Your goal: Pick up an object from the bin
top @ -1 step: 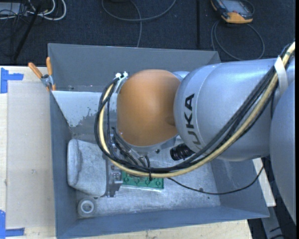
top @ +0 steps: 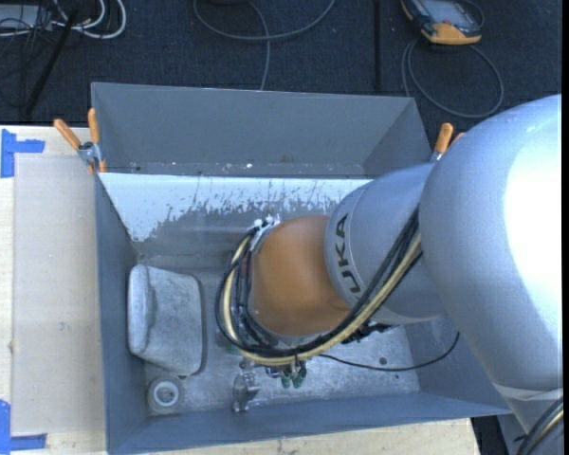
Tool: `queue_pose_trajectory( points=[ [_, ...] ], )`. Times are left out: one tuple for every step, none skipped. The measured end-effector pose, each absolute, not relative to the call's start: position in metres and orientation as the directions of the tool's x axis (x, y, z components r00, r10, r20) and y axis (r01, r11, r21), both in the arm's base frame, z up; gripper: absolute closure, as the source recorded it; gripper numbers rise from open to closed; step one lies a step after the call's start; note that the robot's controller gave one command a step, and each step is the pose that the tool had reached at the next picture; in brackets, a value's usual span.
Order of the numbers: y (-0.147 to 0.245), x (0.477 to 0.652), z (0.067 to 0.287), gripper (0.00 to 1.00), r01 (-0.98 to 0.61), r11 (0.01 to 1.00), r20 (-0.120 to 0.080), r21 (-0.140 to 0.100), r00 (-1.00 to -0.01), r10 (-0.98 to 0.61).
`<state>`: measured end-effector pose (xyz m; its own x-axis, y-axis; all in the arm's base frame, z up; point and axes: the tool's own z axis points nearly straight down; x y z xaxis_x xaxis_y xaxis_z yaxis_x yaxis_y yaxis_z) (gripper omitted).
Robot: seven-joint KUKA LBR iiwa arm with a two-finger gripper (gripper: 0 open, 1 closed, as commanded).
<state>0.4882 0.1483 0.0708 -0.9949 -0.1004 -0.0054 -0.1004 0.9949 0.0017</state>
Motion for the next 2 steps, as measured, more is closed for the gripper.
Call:
queue_pose_trajectory(
  points=[
    [0.094, 0.518, 0.102, 0.0, -0.199, 0.98, -0.003, -0.003, -0.98, -0.199],
    [0.077, 0.524, 0.074, 0.0, -0.2, 0.98, -0.013, 0.007, -0.98, -0.2]
  ],
)
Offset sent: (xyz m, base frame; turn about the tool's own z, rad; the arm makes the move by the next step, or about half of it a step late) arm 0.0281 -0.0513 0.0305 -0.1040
